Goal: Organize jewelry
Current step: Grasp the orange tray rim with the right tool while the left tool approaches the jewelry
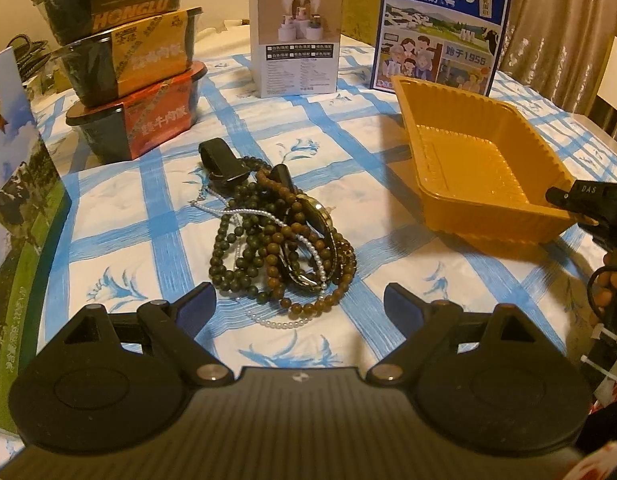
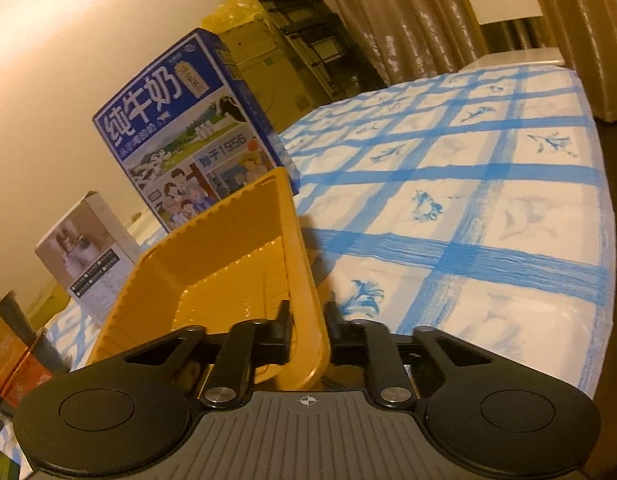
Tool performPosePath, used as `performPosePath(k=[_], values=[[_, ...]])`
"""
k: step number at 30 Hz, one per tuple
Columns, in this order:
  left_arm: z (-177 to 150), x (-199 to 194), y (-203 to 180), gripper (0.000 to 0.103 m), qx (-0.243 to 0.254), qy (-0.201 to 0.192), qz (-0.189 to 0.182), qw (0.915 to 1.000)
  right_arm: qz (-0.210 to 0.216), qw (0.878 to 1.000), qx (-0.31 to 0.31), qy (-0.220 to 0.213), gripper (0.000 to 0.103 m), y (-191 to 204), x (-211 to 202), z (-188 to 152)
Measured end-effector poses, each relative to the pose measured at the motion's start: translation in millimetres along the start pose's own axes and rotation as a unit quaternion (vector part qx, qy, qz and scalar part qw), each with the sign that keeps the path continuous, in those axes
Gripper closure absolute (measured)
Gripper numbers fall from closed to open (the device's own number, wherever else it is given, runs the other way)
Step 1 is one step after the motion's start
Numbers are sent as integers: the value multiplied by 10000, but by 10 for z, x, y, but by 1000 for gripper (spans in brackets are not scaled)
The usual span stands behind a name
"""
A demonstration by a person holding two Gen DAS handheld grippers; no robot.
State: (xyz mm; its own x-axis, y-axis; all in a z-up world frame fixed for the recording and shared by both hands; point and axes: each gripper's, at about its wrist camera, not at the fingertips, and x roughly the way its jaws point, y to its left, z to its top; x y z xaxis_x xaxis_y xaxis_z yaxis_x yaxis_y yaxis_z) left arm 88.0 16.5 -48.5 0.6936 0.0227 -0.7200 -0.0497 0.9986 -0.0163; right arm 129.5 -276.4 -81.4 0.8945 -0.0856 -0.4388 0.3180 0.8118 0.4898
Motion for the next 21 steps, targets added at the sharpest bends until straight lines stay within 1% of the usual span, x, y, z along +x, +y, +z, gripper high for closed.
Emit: performPosePath(k=[2,10,13,16,18,20,21], values=[[-7,20,-17,13,20,27,-12,10000,-5,9999,-141,8,97,23,-6,12],[-60,42,-40,13,114,30,3,9999,153,9995,-237,118,97,-65,-114,201],[-80,35,-45,15,163,-30,43,9999,151,9986,-495,134,96,-74,-196,284],[-86,25,-44,19,247,-87,86,9996,182,9969,-750,130,96,-63,-270,329],[-90,17,-38,24,254,-106,103,9996,199,9958,-883,112,96,-55,-308,338],[-94,7,-40,33,295,-147,85,9994,218,9945,-1023,95,96,-34,-329,336],[-97,5,-49,34,334,-165,86,9993,247,9941,-1054,105,96,-27,-331,337]])
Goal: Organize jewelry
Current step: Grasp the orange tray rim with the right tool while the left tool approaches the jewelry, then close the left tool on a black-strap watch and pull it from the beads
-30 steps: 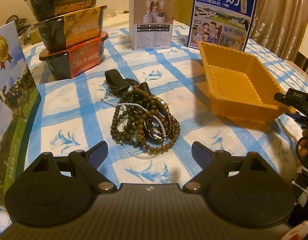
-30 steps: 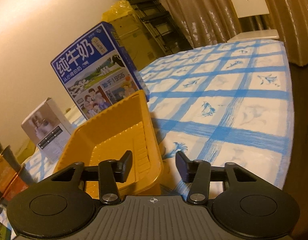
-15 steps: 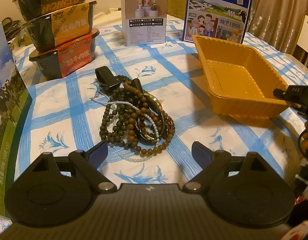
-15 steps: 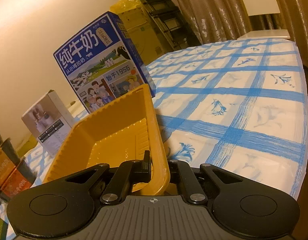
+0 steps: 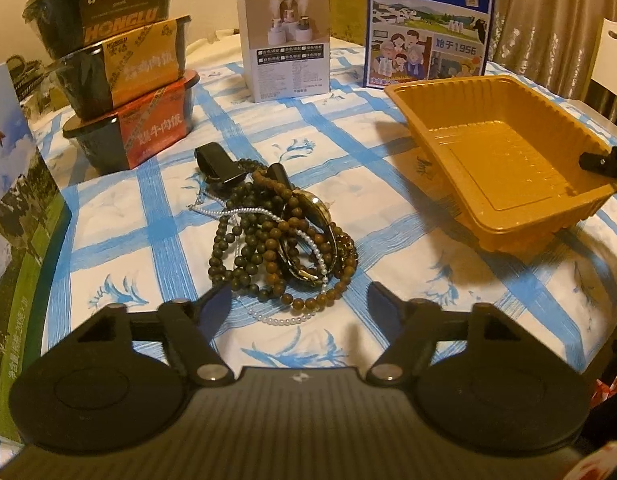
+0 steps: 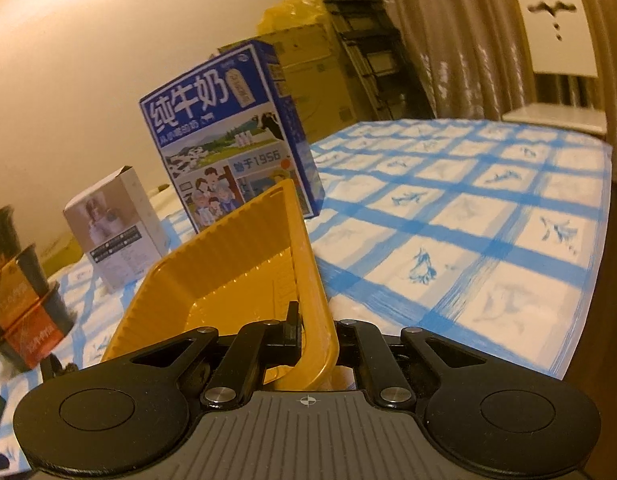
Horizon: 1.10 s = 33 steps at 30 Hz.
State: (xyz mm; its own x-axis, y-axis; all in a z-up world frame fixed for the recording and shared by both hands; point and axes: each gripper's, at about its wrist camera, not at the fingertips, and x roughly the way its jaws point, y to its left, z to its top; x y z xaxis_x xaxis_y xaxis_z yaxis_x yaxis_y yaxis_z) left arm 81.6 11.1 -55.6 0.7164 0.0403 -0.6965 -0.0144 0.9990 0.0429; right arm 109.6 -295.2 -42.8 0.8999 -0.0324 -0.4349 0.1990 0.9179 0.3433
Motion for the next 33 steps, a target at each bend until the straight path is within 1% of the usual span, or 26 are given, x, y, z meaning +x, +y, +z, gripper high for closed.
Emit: performPosePath(k=[3,4,5,8,10,13,15,17,21,24,26,29,33], values=[[-11,-2,-34,40,153,-25,0,9999,122,9999,-20,78,96,8,9,-3],[-16,0,-42,43,168,-20,-11,9999,139,9999,-57,80,96,13,5,1],[-19,0,-42,50,173,-20,-24,9998,143,9998,-94,72,96,20,1,1],[-15,24,-16,61,124,3,-29,9999,140,9998,-158,52,96,25,-5,9],[0,39,12,65,62,9,-2,10000,134,9998,-158,63,96,13,-1,11],[21,42,42,75,46,-7,15,10000,99,9997,-212,28,96,8,-5,19],[49,47,42,78,78,-22,-30,10000,87,9997,-229,10,96,11,-8,22],[89,55,18,85,142,-73,-102,9998,71,9997,-238,18,96,10,-1,21],[210,122,-88,87,212,-184,-258,9993,58,9997,-251,9,96,3,4,29],[278,195,-164,88,250,-217,-280,9991,47,9997,-228,21,96,-29,14,36],[304,231,-186,88,237,-209,-303,9990,28,9998,-213,26,96,-50,19,36],[331,312,-204,88,269,-177,-236,9992,21,9998,-181,42,96,-74,28,34],[366,466,-174,88,95,-38,-203,9997,22,9998,-175,45,96,-81,33,32]])
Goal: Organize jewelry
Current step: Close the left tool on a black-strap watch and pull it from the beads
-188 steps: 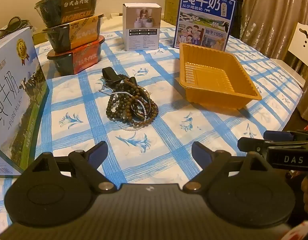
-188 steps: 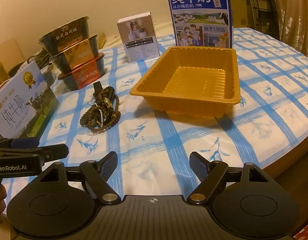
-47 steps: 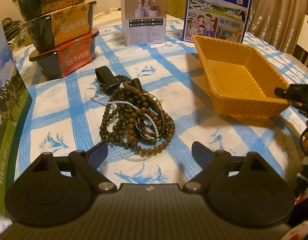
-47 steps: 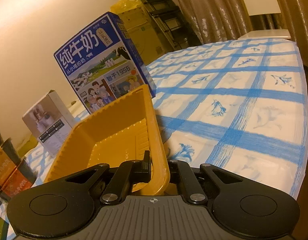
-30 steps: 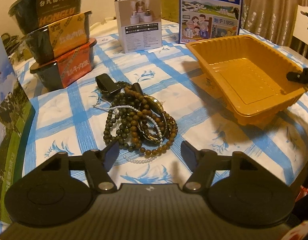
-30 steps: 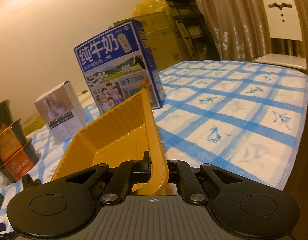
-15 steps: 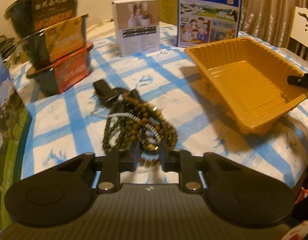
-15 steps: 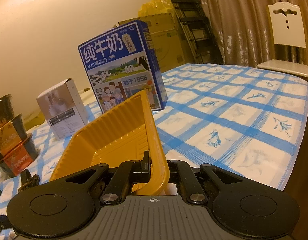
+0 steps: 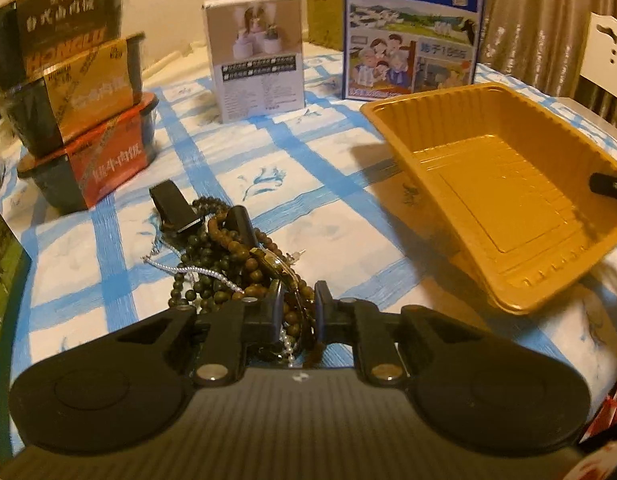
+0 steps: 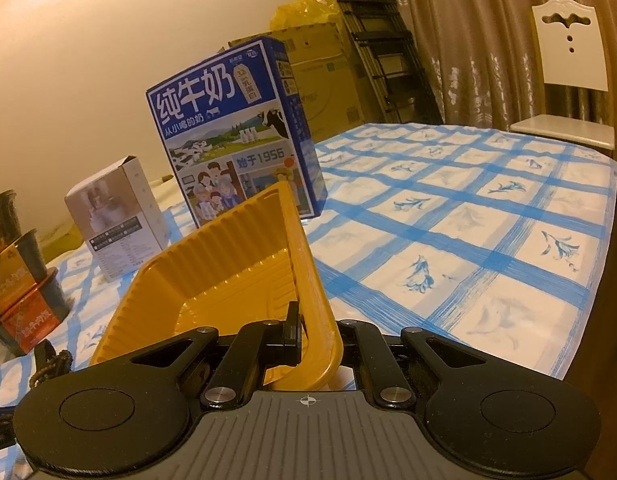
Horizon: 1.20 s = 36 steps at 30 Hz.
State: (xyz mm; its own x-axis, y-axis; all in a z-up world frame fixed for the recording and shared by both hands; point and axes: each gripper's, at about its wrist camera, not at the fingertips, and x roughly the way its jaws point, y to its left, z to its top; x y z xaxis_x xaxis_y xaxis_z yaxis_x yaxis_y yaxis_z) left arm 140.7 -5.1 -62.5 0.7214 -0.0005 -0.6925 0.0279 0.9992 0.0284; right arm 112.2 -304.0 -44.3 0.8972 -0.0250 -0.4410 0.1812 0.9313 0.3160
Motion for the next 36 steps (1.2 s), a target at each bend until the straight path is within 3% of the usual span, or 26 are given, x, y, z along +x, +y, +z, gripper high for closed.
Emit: performPosePath(k=[6,10,16,22,23,27,33,36], values=[[57,167,62,88,-291,111,92,9995,1,10000,0,2,96,-7,7,-4],[57,171,125,92,-468,98,14,9989,3,10000,-2,-1,96,-9,8,-4],[30,-226,326,93,-746,-41,-502,9959,7,10000,4,-1,96,-8,9,-4],[4,-697,565,98,-928,-155,-760,9927,5,10000,0,-2,96,-6,5,-2],[-5,-748,602,103,-961,-167,-759,9923,6,10000,4,-3,96,-5,3,-2],[-44,-893,613,103,-739,-221,-763,9941,10,10000,-4,0,96,-3,2,-8],[-279,-752,465,100,-356,257,-592,9973,5,10000,2,6,96,-4,0,-5],[-371,-697,421,99,-310,479,-683,9960,1,10000,22,26,96,-9,13,-25]])
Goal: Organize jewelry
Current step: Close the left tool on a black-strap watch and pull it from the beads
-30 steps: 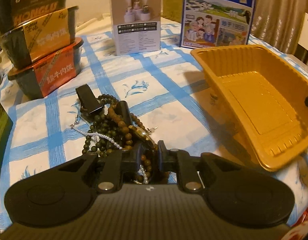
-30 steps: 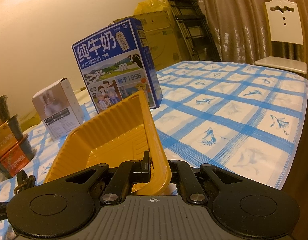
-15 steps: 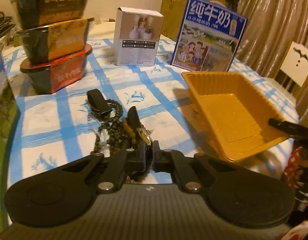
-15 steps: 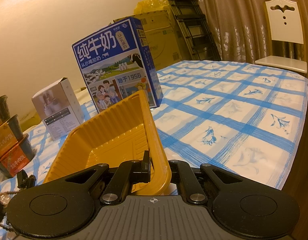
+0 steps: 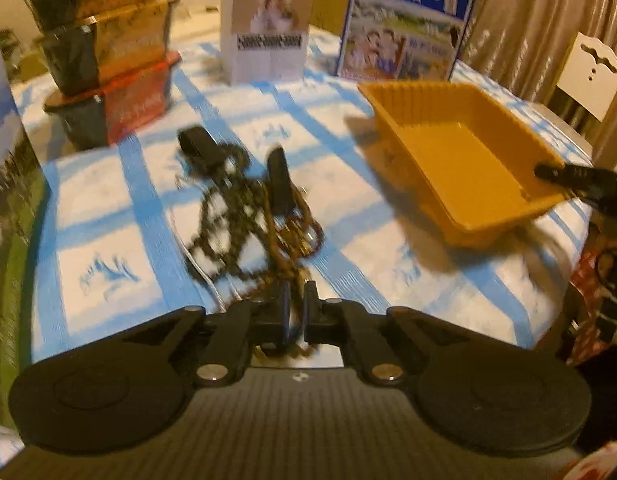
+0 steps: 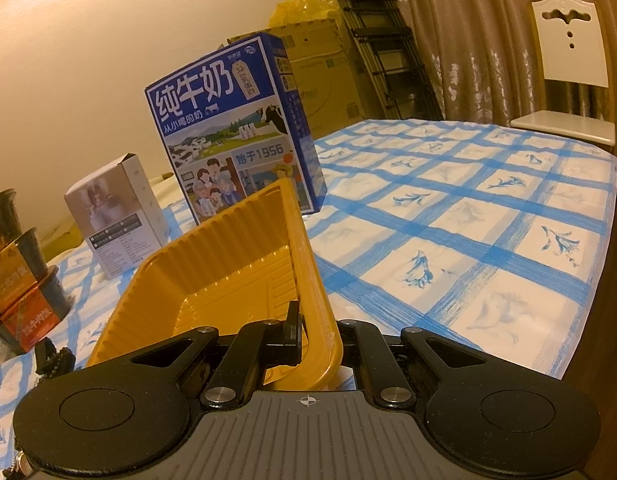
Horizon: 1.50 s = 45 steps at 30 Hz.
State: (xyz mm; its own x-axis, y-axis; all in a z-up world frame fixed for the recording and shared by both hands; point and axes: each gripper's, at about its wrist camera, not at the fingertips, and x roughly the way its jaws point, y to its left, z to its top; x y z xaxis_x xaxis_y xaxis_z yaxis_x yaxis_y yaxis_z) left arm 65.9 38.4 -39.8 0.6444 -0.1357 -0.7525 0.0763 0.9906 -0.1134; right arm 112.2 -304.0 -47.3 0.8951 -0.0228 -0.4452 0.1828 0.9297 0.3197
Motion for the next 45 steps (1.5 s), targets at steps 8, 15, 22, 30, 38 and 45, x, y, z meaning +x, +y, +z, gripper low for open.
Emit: performPosePath(k=[8,15,22,30,38,45], values=[[-133,13,-158,80,509,120,124,9986,8,10000,15,4,96,-7,-7,-15],[-80,14,-197,76,924,-88,370,9950,5,10000,17,12,96,-8,-1,-21],[175,49,190,78,228,-87,474,9986,7,10000,12,13,96,-4,0,-19],[394,613,312,87,-895,567,-182,9942,-10,10000,-41,-2,97,1,9,-23],[543,248,454,97,-1028,34,-250,9944,13,10000,-47,4,97,-4,12,-8],[725,-315,499,97,-369,-712,448,9958,68,9999,-112,-62,97,20,-11,-1]])
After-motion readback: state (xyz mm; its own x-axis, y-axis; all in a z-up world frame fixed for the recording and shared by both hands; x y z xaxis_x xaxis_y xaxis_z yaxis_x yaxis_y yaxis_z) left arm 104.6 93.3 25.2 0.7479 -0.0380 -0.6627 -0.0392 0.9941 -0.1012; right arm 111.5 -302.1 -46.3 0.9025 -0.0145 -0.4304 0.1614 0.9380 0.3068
